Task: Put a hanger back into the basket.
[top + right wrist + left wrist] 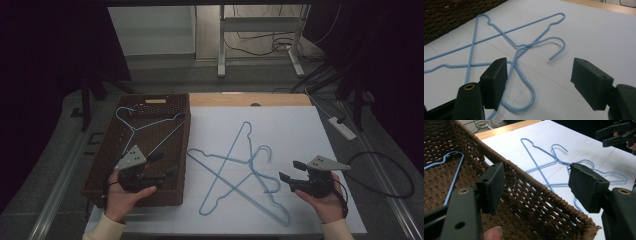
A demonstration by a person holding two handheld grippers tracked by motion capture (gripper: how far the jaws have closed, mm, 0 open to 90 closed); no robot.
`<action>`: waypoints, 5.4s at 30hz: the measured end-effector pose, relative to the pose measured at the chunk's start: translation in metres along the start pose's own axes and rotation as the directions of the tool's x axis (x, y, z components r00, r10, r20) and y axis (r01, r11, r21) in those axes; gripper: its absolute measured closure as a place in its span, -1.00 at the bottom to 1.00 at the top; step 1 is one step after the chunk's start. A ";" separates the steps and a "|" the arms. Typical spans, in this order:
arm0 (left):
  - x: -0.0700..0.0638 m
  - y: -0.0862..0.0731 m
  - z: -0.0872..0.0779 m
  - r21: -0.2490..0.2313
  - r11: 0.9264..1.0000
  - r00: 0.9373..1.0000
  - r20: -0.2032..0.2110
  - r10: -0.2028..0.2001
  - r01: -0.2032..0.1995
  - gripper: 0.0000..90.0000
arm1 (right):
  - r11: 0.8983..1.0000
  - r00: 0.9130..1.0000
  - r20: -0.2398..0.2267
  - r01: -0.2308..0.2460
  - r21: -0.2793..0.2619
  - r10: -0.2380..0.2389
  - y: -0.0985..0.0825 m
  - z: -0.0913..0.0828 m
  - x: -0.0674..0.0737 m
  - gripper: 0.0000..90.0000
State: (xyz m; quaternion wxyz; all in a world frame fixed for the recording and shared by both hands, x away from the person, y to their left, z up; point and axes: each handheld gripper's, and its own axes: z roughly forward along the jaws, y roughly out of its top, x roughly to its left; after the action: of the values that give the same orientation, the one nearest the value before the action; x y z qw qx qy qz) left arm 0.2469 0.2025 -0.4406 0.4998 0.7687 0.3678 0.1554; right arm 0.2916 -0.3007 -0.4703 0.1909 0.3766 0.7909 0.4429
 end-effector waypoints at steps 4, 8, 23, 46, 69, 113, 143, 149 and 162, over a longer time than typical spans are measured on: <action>0.002 -0.002 0.000 -0.001 1.000 1.000 0.007 -0.003 0.003 -0.33 | 1.000 1.000 0.000 0.005 0.004 -0.005 0.002 0.002 0.004 -0.33; 0.002 -0.002 -0.001 -0.001 1.000 1.000 0.016 0.000 0.000 -0.34 | 1.000 1.000 0.001 0.001 0.018 -0.002 0.001 0.005 0.006 -0.33; -0.004 0.000 -0.003 -0.006 1.000 1.000 0.011 0.011 -0.011 -0.34 | 0.996 1.000 0.014 0.016 0.087 -0.018 0.018 0.007 0.019 -0.31; -0.007 -0.001 -0.001 0.016 1.000 0.999 0.034 0.014 -0.014 -0.36 | 0.902 0.992 -0.008 0.116 0.415 -0.124 0.053 0.086 0.038 -0.18; -0.008 -0.002 0.001 0.018 1.000 0.999 0.037 0.010 -0.010 -0.36 | 0.814 0.998 0.009 0.046 0.579 -0.063 0.031 0.094 0.048 0.27; -0.020 0.008 0.013 0.031 0.999 0.999 0.037 0.037 -0.038 -0.36 | 0.963 0.989 -0.146 0.044 0.266 -0.005 0.045 0.018 0.026 0.96; -0.036 0.060 0.054 0.052 0.984 0.983 0.083 0.165 -0.169 -0.34 | 0.993 0.959 -0.283 0.038 0.112 -0.005 0.067 -0.019 0.025 0.96; -0.038 0.074 0.083 0.098 0.973 0.973 0.122 0.196 -0.209 -0.34 | 0.995 0.957 -0.291 0.036 0.094 -0.007 0.069 -0.025 0.023 0.96; -0.041 0.090 0.137 0.176 0.934 0.944 0.165 0.285 -0.312 -0.29 | 0.996 0.954 -0.300 0.034 0.085 -0.007 0.070 -0.030 0.021 0.96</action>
State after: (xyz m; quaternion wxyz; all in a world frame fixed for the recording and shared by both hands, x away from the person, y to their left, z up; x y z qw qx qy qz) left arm 0.3388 0.0622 -0.4181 0.4148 0.8706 0.2251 0.1388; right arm 0.2887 -0.2786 -0.3950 0.0564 0.3049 0.8336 0.4571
